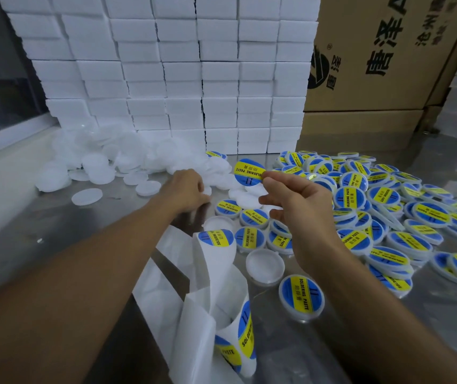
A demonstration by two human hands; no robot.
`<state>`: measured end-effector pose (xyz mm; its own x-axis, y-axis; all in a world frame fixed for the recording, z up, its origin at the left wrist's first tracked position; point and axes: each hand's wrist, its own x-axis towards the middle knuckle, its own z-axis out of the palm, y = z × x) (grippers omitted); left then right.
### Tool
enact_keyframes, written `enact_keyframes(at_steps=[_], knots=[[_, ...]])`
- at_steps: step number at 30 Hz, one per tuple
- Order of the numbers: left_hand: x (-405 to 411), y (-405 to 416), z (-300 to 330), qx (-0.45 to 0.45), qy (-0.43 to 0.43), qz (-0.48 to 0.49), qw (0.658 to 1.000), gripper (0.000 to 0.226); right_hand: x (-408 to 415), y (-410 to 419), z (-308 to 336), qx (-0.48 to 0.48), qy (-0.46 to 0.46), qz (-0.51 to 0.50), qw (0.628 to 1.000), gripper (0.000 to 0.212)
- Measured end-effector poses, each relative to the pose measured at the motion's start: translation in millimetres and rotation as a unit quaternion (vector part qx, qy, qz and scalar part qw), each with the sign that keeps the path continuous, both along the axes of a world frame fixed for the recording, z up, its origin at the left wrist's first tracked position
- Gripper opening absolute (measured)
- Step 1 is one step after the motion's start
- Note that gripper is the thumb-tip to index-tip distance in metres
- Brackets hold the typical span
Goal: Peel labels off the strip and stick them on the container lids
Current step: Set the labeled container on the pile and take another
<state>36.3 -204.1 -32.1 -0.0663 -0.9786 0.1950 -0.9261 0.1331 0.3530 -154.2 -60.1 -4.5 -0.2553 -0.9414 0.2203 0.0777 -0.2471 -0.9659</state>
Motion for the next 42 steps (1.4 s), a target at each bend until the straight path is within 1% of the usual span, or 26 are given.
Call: enact_keyframes(at_steps=[2,5,7,9,10,11,13,14,16,18,20,22,24,26,29,31,33,34,37,42], knots=[[0.9,1.6,-0.7,-0.010,0.014,0.015,1.000,0.018,-0.3,-0.1,0.0,-0.001,0.001,0.000,1.000,0.011],[3.2,4.1,1.5,-0.005,0.048,0.025,0.999,0.021,-0.8,-0.1,-0.5,-0.003,0.001,0.001,1.000,0.011],[6.7,7.1,4.6,0.006,0.059,0.019,0.998,0.017,-0.4,0.0,-1.0,-0.004,0.002,0.004,1.000,0.012],[11.5,10.1,6.2,0.002,0.028,-0.005,1.000,0.007,-0.2,-0.1,-0.8,-0.005,0.002,0.007,1.000,0.012],[13.7,11.7,6.6,-0.001,0.010,-0.022,1.000,0.006,-0.1,-0.2,-0.7,-0.005,0.003,0.008,1.000,0.013],[15.0,14.2,7.2,0.003,-0.003,-0.035,0.999,0.007,0.0,-0.2,-0.6,-0.005,0.003,0.009,1.000,0.013],[15.6,20.8,8.6,0.024,0.002,-0.042,0.999,0.018,0.5,0.2,-0.6,-0.006,0.005,0.011,1.000,0.014],[15.6,22.5,9.1,0.031,0.018,-0.038,0.999,0.024,0.9,0.3,-0.4,-0.008,0.006,0.011,1.000,0.014],[14.9,25.2,9.9,0.038,0.050,-0.031,0.998,0.025,1.2,0.4,-0.5,-0.010,0.007,0.008,1.000,0.015],[15.4,29.4,12.5,0.043,0.065,-0.034,0.996,0.026,1.1,0.6,-0.4,-0.009,0.009,0.004,1.000,0.015],[17.7,33.9,16.9,0.038,0.081,-0.038,0.995,0.036,1.3,0.5,-0.8,-0.007,0.011,0.001,1.000,0.015],[19.9,38.0,20.8,0.017,0.116,-0.026,0.993,0.044,2.3,1.0,-1.2,-0.006,0.015,0.002,1.000,0.016],[20.6,43.9,25.9,-0.011,0.169,-0.004,0.986,0.043,3.8,2.0,-1.4,-0.009,0.019,0.006,1.000,0.014],[19.8,53.0,32.4,-0.049,0.222,0.013,0.974,0.034,5.9,3.2,-1.2,-0.017,0.019,0.009,1.000,0.010],[19.7,76.6,41.0,-0.107,0.334,0.020,0.936,0.017,8.7,5.6,-0.7,-0.036,0.027,0.003,0.999,0.007],[19.7,97.3,45.1,-0.126,0.407,0.016,0.904,0.015,10.5,7.5,-0.3,-0.053,0.027,0.001,0.998,0.012],[20.2,118.1,48.2,-0.129,0.474,0.014,0.871,0.019,12.8,9.4,0.2,-0.063,0.014,0.006,0.998,0.021],[20.4,128.1,49.0,-0.119,0.516,0.008,0.848,0.020,14.1,10.1,0.1,-0.067,0.015,0.011,0.998,0.023],[20.3,151.9,45.1,-0.074,0.634,-0.023,0.769,0.014,17.4,12.0,0.1,-0.080,0.046,0.018,0.996,0.020],[22.8,163.6,25.6,0.003,0.742,-0.015,0.670,0.014,20.2,13.2,-0.6,-0.081,0.071,0.005,0.994,0.010]])
